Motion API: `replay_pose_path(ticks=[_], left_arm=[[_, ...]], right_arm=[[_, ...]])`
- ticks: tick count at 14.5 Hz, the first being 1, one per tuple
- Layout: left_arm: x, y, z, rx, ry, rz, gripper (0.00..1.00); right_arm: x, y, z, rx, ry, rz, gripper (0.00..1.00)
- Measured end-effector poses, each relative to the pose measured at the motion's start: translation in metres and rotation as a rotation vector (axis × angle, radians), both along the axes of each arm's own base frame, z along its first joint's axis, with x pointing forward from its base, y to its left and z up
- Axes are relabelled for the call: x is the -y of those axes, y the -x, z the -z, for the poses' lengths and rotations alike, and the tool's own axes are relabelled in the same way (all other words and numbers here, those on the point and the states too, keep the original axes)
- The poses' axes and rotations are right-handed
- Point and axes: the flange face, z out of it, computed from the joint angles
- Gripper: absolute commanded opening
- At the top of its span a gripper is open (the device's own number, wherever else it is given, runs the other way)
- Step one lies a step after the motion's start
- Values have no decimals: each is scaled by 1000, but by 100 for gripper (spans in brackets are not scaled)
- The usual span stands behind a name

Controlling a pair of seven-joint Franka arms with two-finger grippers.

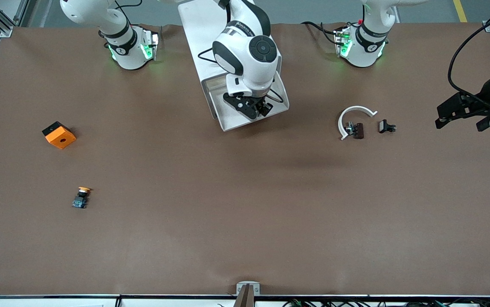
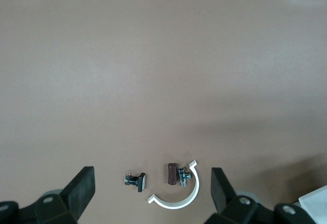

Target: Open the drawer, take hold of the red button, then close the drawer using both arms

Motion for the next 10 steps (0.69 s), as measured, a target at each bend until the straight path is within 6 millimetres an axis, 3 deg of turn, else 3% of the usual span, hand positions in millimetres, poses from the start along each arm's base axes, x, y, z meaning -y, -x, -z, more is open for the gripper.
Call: replay_pose_path(ticks=[8,10], left_arm=[[0,0,2,-5,0,1,100],[0,0,3,-6,0,1,100]], right_arm=[[0,0,-1,-2,4,6,0],[4,-5,-13,-21,35,13,0]])
